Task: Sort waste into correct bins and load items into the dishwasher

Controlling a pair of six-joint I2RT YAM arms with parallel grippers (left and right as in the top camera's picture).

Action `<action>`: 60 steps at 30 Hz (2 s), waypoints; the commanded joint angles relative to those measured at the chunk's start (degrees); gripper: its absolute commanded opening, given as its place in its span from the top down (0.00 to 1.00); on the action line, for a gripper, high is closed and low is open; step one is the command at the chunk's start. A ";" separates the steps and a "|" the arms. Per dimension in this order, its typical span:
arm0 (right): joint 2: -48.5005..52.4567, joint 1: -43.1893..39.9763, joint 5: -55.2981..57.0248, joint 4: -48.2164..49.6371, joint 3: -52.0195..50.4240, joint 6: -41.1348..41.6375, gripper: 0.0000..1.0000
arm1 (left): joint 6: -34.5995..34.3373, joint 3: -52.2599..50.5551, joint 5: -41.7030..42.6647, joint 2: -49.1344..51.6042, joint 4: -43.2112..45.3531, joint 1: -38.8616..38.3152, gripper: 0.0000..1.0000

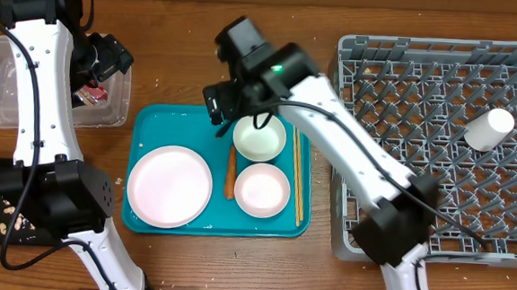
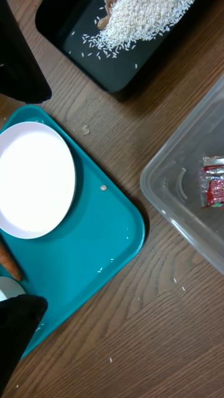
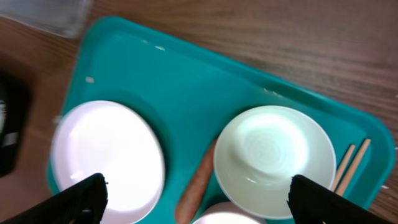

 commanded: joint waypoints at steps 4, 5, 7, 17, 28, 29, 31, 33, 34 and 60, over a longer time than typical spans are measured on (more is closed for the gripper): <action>6.23 -0.09 2.34 -0.04 -0.28 3.37 0.09 | -0.52 1.29 -0.74 -0.57 0.09 0.20 0.00; 7.02 -0.09 1.95 -0.04 -0.31 3.34 0.09 | -0.52 1.29 -0.74 -0.57 0.09 0.20 0.00; 8.15 -0.07 1.27 0.09 -0.31 3.39 0.09 | -0.52 1.29 -0.74 -0.57 0.09 0.20 0.00; 12.09 0.33 3.15 1.38 -1.01 9.20 0.25 | -0.52 1.29 -0.74 -0.57 0.09 0.20 0.00; 15.17 1.64 4.59 2.05 -1.01 12.61 0.33 | -0.52 1.29 -0.74 -0.57 0.11 0.20 0.01; 15.39 1.86 4.76 2.08 -1.01 12.59 0.34 | -0.52 1.29 -0.74 -0.57 0.09 0.20 0.00; 15.69 2.19 6.08 1.99 -1.01 12.59 0.37 | -0.52 1.29 -0.76 -0.57 0.09 0.20 0.00; 15.69 2.40 7.67 2.01 -0.96 12.61 0.39 | -0.52 1.29 -0.74 -0.57 0.09 0.20 0.00; 15.69 2.45 7.91 1.88 -0.76 12.59 0.40 | -0.52 1.29 -0.74 -0.57 0.09 0.20 0.00; 11.13 -0.79 7.56 -12.68 16.44 10.64 0.96 | -0.52 1.29 -0.74 -0.57 0.09 0.07 0.00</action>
